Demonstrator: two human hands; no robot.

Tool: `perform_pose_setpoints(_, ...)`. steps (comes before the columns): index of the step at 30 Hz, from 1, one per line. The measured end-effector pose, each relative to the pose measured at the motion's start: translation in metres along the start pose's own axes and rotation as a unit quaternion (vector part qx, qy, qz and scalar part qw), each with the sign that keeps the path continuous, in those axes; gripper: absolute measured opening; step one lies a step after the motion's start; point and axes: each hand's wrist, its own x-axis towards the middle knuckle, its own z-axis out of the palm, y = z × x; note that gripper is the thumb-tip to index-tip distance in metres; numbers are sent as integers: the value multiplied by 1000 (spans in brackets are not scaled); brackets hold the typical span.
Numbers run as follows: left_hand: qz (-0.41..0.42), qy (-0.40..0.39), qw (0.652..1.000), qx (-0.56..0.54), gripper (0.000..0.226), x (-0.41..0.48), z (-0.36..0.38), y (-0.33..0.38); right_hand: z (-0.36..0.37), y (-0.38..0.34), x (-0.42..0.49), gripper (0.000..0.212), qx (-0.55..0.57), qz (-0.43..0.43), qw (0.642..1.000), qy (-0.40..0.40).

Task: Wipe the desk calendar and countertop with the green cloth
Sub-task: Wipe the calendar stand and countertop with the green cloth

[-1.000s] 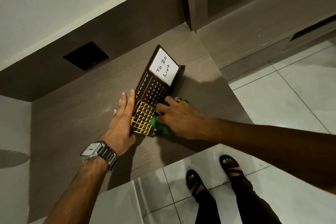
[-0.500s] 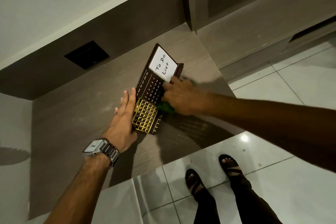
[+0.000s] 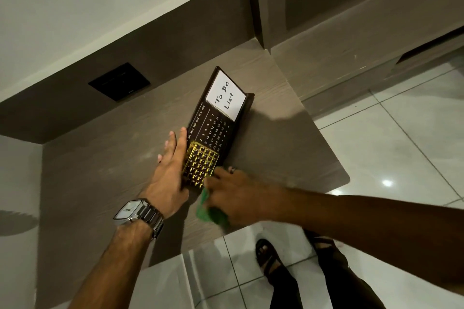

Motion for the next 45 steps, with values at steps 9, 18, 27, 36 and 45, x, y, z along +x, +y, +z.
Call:
perform_pose_setpoints(9, 6, 5, 1000, 4, 129, 3, 3, -7, -53, 136, -18, 66, 139, 278, 819, 483)
perform_pose_setpoints(18, 29, -6, 1000, 3, 130, 5, 5, -12, -4, 148, -26, 57, -51, 136, 958, 247)
perform_pose_setpoints(27, 36, 4, 999, 0, 127, 4, 5, -11, 27, 86, -11, 40, -31, 20, 971, 236)
perform_pose_setpoints(36, 35, 10, 999, -15, 120, 5, 2, -4, -14, 170, -9, 53, 32, 176, 941, 287)
perform_pose_setpoints(45, 23, 17, 999, -21, 118, 6, 3, -2, 23, 86, 7, 34, 32, 194, 924, 329)
